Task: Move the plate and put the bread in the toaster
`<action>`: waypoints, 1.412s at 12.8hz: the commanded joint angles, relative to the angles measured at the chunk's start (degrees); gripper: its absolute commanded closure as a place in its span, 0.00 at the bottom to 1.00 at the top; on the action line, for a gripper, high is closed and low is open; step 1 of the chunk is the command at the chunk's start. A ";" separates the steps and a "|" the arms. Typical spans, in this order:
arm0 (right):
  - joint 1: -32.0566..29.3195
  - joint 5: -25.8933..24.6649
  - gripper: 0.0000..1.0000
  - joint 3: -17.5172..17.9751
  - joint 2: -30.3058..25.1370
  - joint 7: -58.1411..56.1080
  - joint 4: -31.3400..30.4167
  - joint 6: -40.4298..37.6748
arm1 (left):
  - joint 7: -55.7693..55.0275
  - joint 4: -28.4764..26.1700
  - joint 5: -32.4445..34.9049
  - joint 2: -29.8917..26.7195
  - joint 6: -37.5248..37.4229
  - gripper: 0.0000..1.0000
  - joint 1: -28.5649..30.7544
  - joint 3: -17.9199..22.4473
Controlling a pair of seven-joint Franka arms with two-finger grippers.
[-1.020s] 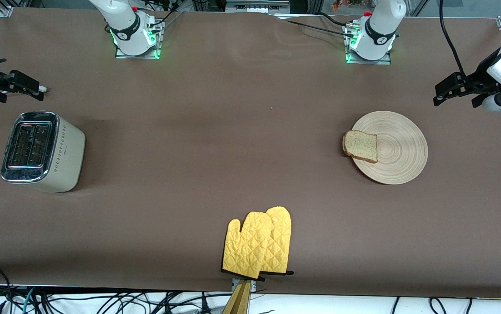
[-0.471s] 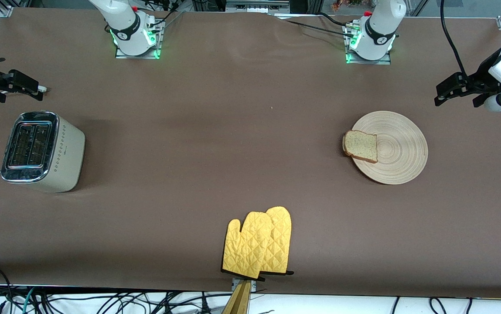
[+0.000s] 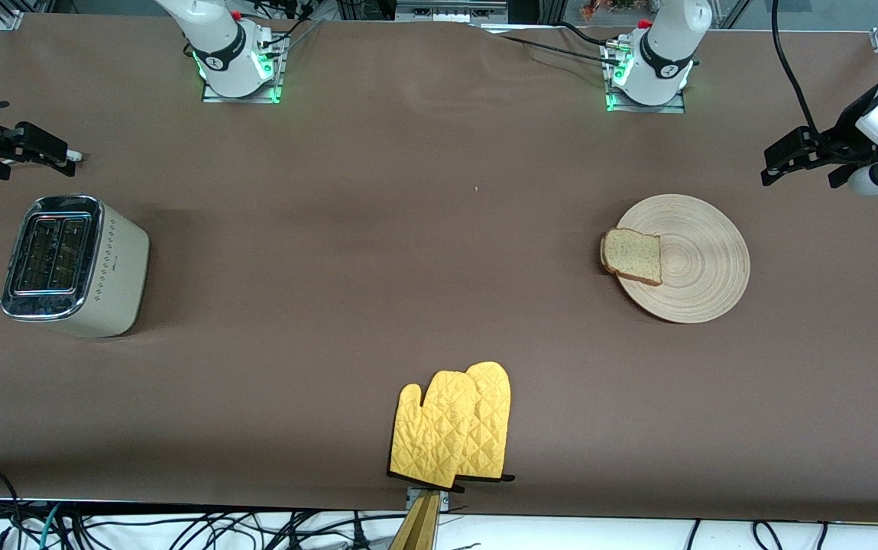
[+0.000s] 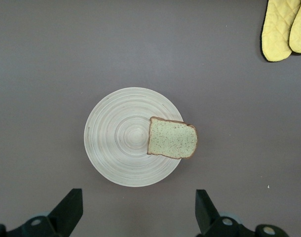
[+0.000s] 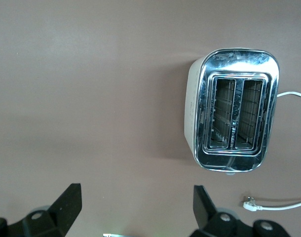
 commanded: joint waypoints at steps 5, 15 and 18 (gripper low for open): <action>-0.53 1.02 0.00 0.07 -0.01 -1.11 0.84 -1.06 | -0.38 1.97 0.27 0.70 -1.36 0.00 0.12 -0.28; -0.53 1.02 0.00 -0.02 -0.01 -1.11 0.84 -1.06 | -0.38 1.97 0.35 0.70 -1.36 0.00 0.21 -0.19; -0.53 1.02 0.00 -0.02 -0.01 -1.11 0.84 -1.15 | -0.29 1.44 0.44 1.49 -1.45 0.00 0.21 -0.02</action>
